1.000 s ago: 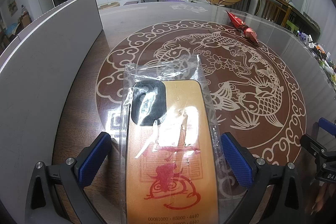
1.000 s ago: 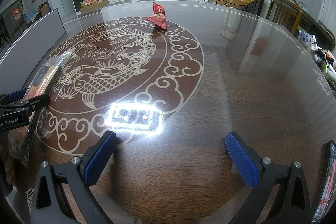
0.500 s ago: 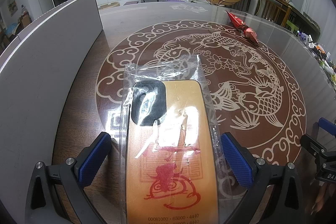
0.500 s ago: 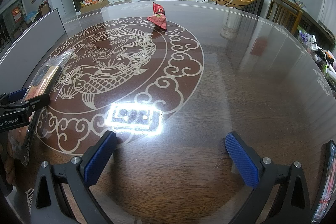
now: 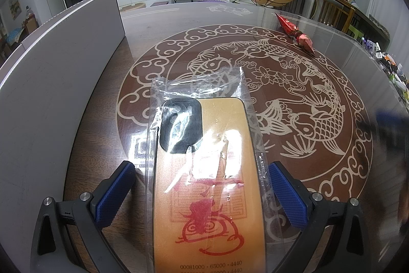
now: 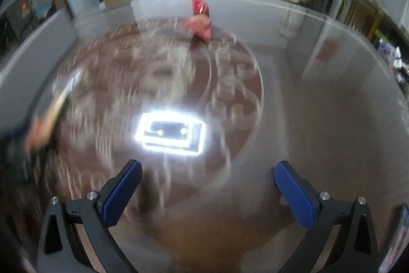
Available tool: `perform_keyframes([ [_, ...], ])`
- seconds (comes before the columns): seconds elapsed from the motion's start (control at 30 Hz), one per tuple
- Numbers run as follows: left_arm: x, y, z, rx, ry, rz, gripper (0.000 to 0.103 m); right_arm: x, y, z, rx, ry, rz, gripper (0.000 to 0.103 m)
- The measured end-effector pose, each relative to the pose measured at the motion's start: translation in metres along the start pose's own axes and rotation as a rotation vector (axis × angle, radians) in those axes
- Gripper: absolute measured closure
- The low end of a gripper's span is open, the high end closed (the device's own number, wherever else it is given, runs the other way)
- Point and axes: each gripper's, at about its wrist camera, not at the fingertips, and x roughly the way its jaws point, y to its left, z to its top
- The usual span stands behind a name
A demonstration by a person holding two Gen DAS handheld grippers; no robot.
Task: Organize objects
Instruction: 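Grasp the red snack packet with the right tool while the left tool holds the phone case, then carry the phone case and red packet into the white bin and open both tools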
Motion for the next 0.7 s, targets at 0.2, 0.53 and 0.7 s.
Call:
perform_keyframes([
  [0.2,-0.001,0.000,-0.001,0.000,0.000,0.000,0.000,0.064,0.008,0.117,0.024,-0.024,0.013,0.002],
  [0.53,-0.001,0.002,-0.003,0.000,0.000,-0.001,0.000,0.109,0.029,0.153,-0.106,0.041,-0.051,0.069],
  [0.7,0.003,-0.003,0.004,0.000,0.000,0.000,0.000,0.079,0.018,0.109,-0.105,0.051,-0.004,0.082],
])
